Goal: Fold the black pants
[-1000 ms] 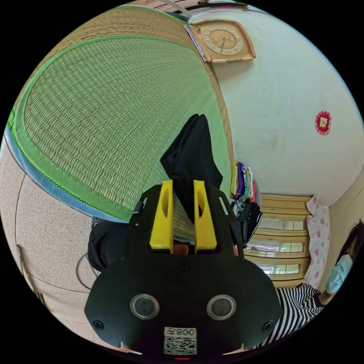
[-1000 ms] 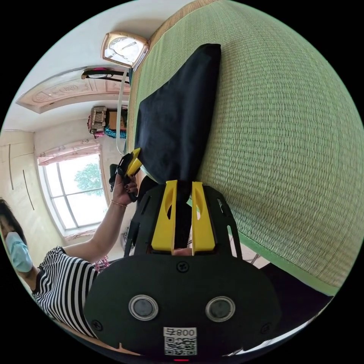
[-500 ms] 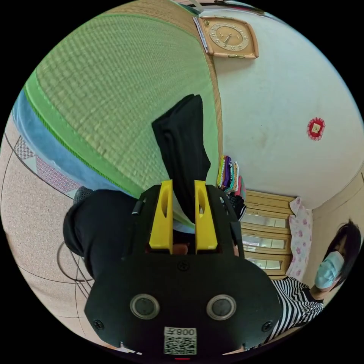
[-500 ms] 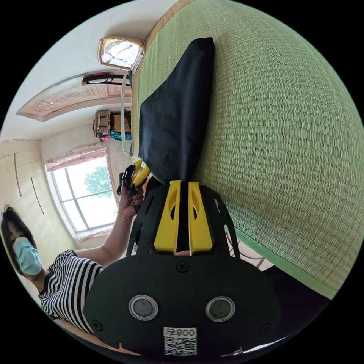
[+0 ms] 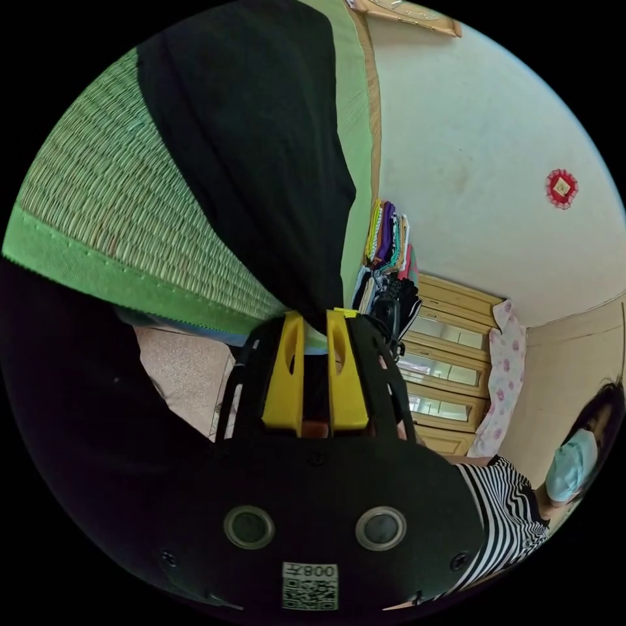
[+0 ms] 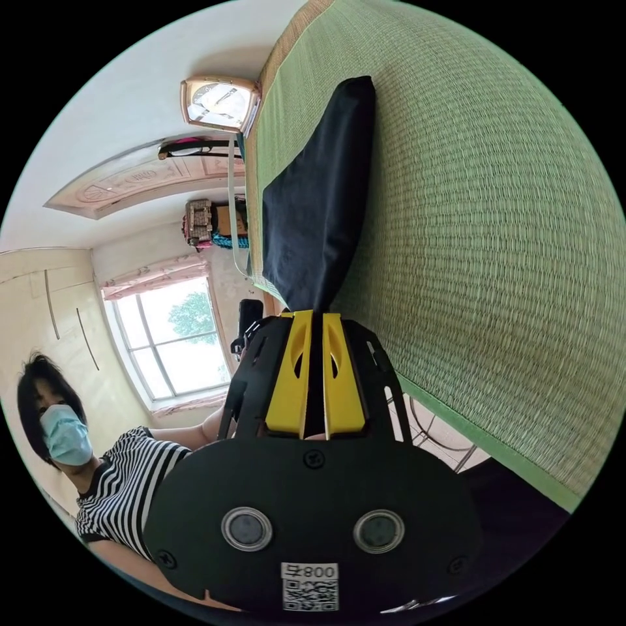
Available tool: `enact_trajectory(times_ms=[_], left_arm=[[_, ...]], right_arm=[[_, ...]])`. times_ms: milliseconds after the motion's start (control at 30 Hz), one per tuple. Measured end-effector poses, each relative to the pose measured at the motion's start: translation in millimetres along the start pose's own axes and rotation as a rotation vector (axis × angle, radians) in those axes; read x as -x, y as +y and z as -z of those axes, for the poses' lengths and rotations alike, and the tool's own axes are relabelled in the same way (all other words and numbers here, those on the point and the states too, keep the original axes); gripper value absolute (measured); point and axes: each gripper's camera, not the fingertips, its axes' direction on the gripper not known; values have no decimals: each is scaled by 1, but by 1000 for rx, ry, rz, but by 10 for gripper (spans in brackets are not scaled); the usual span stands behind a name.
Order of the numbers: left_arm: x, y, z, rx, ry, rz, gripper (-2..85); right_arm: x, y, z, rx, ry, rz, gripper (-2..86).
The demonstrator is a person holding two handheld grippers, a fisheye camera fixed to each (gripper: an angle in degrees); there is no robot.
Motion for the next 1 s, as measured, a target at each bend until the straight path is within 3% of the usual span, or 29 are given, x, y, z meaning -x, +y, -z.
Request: enact_trajectory(times_ms=[367,1000], left_arm=[[2,1,-1,-33,30,-22,24],[11,-1,-9,-5,63,-17,21]], right_arm=[[-30,1,8,-51,-111,-49,74],[-53,-8,17,-63,-161,-79,76]])
